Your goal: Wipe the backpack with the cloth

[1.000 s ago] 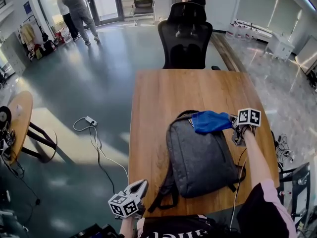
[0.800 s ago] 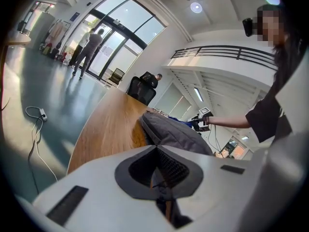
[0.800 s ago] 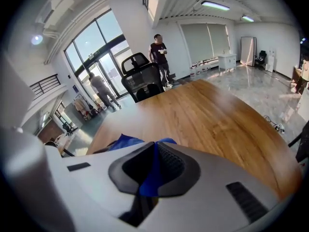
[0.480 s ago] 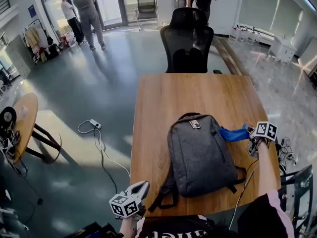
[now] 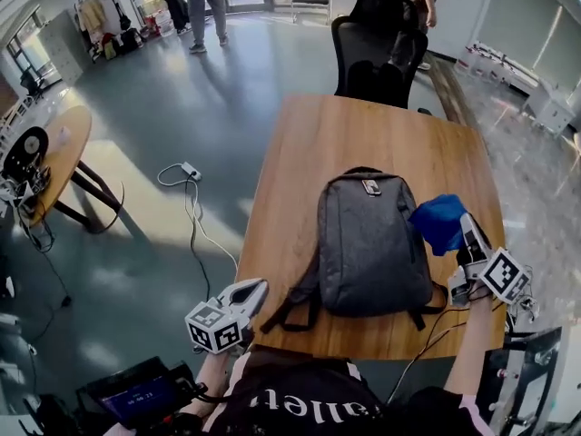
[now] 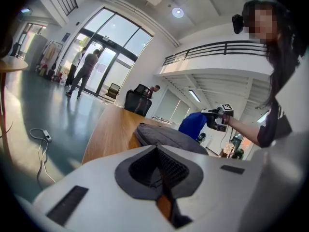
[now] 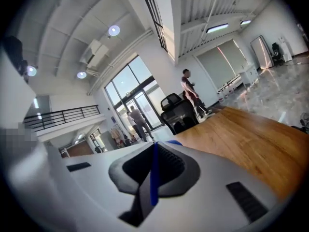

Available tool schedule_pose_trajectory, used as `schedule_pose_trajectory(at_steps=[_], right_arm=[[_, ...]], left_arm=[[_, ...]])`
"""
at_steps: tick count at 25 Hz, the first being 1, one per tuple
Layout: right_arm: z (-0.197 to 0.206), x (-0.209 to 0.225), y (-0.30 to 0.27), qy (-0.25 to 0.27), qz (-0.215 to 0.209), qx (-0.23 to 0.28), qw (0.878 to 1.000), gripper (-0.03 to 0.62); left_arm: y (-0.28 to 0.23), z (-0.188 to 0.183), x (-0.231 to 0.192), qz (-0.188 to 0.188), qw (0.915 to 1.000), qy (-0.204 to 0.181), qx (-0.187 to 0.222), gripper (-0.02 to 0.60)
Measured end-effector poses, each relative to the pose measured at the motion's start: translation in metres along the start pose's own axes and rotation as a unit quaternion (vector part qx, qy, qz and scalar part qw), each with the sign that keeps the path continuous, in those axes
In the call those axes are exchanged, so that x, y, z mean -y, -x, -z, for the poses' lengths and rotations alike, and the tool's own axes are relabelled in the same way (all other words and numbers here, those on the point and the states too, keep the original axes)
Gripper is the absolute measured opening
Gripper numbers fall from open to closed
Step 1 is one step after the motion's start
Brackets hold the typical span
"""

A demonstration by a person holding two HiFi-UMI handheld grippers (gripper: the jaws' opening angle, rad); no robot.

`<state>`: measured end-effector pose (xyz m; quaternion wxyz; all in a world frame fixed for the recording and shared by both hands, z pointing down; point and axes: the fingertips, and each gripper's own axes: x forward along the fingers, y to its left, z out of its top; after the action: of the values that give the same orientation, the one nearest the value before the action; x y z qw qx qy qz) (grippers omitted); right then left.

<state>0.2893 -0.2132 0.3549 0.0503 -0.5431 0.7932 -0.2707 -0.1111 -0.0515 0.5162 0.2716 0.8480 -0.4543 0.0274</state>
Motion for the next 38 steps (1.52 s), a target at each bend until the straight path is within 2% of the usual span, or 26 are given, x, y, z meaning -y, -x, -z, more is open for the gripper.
schedule_pose_trajectory(at_steps=[3, 6, 10, 17, 23, 29, 33, 38], right_arm=[[0.013, -0.039, 0.022, 0.026, -0.036, -0.007, 0.999, 0.031], [0.034, -0.086, 0.048, 0.033, -0.092, -0.009, 0.995, 0.031], [0.054, -0.138, 0.070, 0.047, -0.121, 0.008, 0.992, 0.031], [0.114, -0.220, 0.104, -0.013, -0.176, -0.016, 0.984, 0.031], [0.181, -0.285, 0.120, -0.062, -0.165, -0.030, 0.984, 0.031], [0.254, -0.373, 0.126, -0.102, -0.137, -0.030, 0.985, 0.031], [0.278, -0.380, 0.142, -0.128, -0.116, -0.026, 0.985, 0.031], [0.294, -0.375, 0.161, -0.131, -0.092, -0.029, 0.987, 0.031]], left_arm=[[0.010, 0.008, 0.018, -0.011, 0.9999, -0.007, 0.005, 0.000], [0.023, 0.018, 0.041, 0.004, 0.9999, -0.013, 0.000, 0.000], [0.032, 0.020, 0.056, 0.021, 0.9995, -0.022, -0.005, 0.000], [0.052, 0.008, 0.070, 0.051, 0.9982, -0.030, 0.009, 0.000], [0.108, 0.006, 0.061, 0.096, 0.9945, -0.039, 0.010, 0.000], [0.199, 0.019, 0.002, 0.106, 0.9938, -0.029, -0.011, -0.001], [0.213, 0.027, -0.004, 0.116, 0.9930, -0.024, -0.008, 0.000], [0.214, 0.043, 0.007, 0.138, 0.9902, -0.018, -0.015, 0.000]])
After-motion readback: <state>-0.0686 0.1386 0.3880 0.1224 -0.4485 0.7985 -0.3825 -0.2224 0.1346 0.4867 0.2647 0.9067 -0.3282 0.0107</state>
